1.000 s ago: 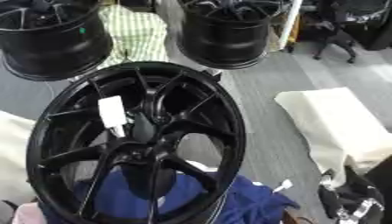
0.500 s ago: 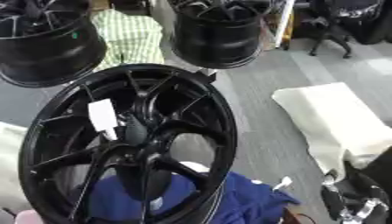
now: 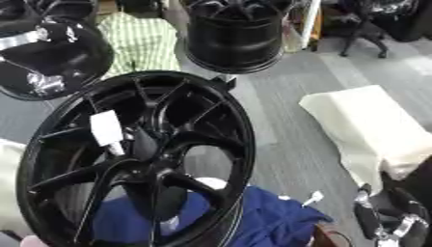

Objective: Pull the pin out of the wheel hub.

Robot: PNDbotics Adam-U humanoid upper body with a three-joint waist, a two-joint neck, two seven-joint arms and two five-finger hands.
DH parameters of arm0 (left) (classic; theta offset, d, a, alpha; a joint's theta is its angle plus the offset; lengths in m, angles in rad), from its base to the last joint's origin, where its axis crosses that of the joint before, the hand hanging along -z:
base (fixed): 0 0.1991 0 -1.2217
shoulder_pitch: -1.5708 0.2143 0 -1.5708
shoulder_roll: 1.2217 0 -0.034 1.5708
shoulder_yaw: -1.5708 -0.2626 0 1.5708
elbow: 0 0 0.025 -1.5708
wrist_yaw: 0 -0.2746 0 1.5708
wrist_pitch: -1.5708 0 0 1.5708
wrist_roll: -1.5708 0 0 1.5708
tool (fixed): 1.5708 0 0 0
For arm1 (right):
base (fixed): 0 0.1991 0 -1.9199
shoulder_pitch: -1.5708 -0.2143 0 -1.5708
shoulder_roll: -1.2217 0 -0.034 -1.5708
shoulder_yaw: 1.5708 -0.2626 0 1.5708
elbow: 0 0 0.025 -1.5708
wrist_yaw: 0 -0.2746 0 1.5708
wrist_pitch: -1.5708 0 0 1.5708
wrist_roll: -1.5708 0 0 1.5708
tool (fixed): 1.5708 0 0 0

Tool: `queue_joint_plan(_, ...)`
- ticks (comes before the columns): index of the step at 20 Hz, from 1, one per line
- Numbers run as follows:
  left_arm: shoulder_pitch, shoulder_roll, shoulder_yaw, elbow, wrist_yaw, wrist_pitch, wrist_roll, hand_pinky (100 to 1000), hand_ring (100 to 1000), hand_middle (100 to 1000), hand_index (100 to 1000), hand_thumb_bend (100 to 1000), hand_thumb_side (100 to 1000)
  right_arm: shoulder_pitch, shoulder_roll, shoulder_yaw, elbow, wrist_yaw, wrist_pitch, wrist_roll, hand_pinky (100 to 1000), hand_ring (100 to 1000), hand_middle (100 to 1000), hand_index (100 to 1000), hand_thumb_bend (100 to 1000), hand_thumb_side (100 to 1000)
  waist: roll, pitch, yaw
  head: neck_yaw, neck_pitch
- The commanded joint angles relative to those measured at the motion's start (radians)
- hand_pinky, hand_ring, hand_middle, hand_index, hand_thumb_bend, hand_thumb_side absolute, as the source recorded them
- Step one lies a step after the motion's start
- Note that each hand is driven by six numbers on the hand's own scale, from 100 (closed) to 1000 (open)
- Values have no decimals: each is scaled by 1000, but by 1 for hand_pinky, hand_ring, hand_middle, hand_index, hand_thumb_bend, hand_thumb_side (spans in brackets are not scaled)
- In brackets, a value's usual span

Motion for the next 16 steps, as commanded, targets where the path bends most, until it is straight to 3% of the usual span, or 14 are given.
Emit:
queue_joint_plan(1,-29,49,-31,-53,-20,-351,-345,792,740,789,912,286,543,3,-30,-8,-8,8,-1,-1,298,484,752,726,374,206,2,-27,6,-8,0)
queue_joint_plan(7,-18,122,-58,-102,-67,-351,-345,828,762,817,931,392,457,16,-44,-23,-8,13,1,-1,298,484,752,726,379,205,20,-40,31,-21,0)
queue_joint_plan(9,-13,136,-77,-108,-108,-351,-345,836,768,826,934,408,392,21,-50,-27,-8,16,2,-1,298,484,752,726,380,205,27,-45,38,-22,-2)
queue_joint_plan(16,-8,125,-151,-101,-192,-351,-345,836,779,836,933,413,215,19,-58,-26,-7,23,5,-1,298,484,753,726,381,203,38,-50,35,-20,-9)
